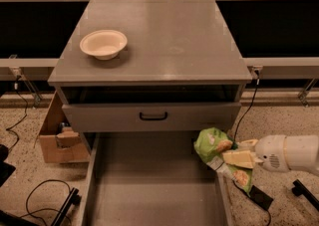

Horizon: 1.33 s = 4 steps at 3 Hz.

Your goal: Place green rice chip bag into middle drawer

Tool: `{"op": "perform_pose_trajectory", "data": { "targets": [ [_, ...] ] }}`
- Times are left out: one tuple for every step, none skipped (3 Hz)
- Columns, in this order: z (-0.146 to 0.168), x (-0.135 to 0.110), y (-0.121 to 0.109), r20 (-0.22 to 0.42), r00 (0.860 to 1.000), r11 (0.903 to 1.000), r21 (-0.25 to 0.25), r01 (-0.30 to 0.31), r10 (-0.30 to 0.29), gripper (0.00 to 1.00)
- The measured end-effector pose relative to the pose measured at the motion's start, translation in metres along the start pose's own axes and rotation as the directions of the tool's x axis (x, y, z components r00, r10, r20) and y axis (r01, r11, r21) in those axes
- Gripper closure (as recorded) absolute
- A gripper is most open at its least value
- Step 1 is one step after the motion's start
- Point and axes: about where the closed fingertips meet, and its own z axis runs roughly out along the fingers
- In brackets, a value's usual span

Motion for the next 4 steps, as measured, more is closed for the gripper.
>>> {"op": "perform_pose_trajectory", "data": {
  "targets": [
    [0.069, 0.019, 0.024, -0.106, 0.992, 0.9957, -0.069, 0.062, -0.069, 1.00],
    [0.132, 0.026, 0.043, -0.152, 0.982, 0.9898, -0.103, 0.098, -0.113, 1.00],
    [0.189, 0.033, 0.050, -0.164, 0.981, 0.9918, -0.090, 0.091, -0.105, 1.00],
    [0.240, 0.047, 0.047, -0.185, 0.981, 0.9973, -0.051, 0.053, -0.061, 1.00]
  ]
}}
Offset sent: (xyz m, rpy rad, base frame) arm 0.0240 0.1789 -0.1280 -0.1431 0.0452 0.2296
